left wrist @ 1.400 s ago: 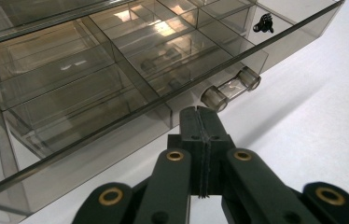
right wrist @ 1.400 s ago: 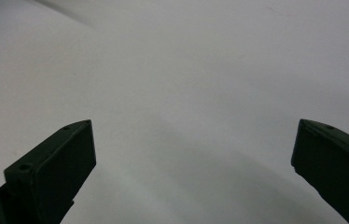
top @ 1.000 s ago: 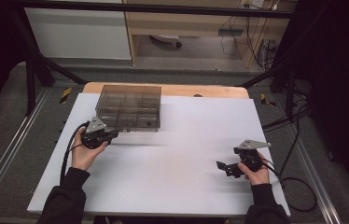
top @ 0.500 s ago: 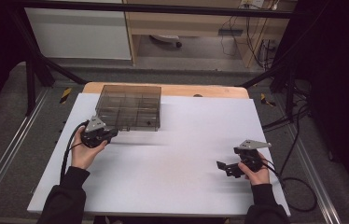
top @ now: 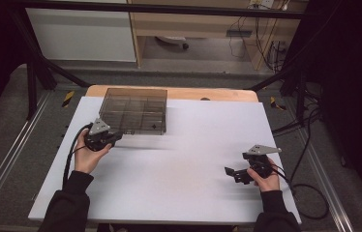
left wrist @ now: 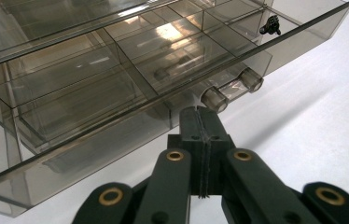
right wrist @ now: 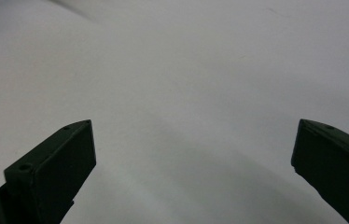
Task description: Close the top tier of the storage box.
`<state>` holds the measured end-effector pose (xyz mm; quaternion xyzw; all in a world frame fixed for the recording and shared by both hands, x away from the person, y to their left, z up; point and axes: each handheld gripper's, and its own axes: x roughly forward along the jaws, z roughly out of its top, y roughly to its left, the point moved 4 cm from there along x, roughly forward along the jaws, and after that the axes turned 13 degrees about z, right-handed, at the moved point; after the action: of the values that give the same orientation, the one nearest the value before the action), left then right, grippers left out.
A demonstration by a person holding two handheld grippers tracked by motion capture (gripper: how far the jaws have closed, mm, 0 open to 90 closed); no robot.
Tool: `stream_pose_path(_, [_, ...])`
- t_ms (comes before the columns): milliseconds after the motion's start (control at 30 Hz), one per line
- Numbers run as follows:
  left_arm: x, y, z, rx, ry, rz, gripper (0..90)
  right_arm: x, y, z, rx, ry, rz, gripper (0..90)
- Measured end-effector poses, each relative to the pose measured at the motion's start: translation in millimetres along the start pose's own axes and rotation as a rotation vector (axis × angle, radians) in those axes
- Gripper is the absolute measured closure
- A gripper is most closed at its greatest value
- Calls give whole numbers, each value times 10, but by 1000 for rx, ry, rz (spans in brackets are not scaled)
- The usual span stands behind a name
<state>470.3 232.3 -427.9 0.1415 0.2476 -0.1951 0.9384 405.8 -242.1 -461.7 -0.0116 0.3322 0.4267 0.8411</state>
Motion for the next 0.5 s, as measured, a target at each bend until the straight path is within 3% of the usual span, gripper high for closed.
stream_pose_path(500, [32, 35, 21, 8, 6, 10, 900, -2, 1, 1, -2, -1, 3, 7])
